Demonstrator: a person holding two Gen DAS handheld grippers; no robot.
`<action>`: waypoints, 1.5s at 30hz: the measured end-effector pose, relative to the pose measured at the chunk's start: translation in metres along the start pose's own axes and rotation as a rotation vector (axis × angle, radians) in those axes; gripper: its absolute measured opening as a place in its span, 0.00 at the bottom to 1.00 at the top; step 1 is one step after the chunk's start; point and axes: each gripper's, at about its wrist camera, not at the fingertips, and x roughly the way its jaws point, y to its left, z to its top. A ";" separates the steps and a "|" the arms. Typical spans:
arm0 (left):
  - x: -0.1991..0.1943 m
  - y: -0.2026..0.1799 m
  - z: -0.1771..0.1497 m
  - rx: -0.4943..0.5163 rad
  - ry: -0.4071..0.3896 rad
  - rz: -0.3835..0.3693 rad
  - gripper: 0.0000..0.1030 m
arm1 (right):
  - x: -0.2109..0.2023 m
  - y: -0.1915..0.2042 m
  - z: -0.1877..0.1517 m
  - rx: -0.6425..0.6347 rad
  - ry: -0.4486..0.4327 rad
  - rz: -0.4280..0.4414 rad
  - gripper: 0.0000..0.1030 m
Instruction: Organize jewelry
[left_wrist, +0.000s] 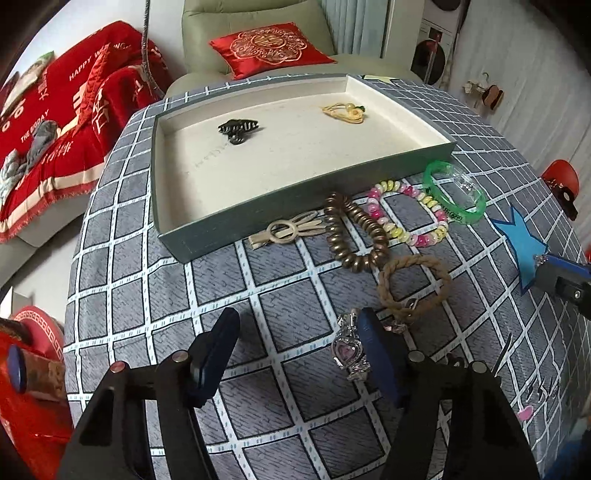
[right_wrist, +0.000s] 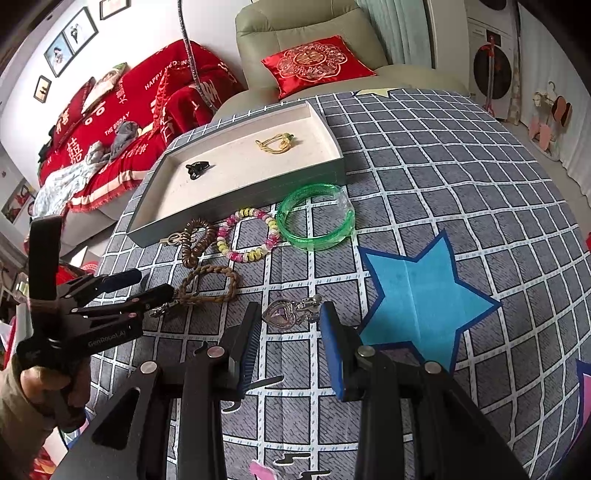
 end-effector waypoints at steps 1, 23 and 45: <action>0.000 0.000 -0.001 0.005 -0.001 0.002 0.78 | 0.000 0.000 0.000 0.000 -0.001 0.000 0.34; -0.032 -0.012 -0.013 -0.014 -0.077 -0.087 0.32 | -0.011 0.017 0.016 -0.043 -0.038 0.032 0.34; -0.035 0.036 0.088 -0.120 -0.202 -0.035 0.32 | 0.049 0.044 0.124 -0.056 -0.033 0.107 0.34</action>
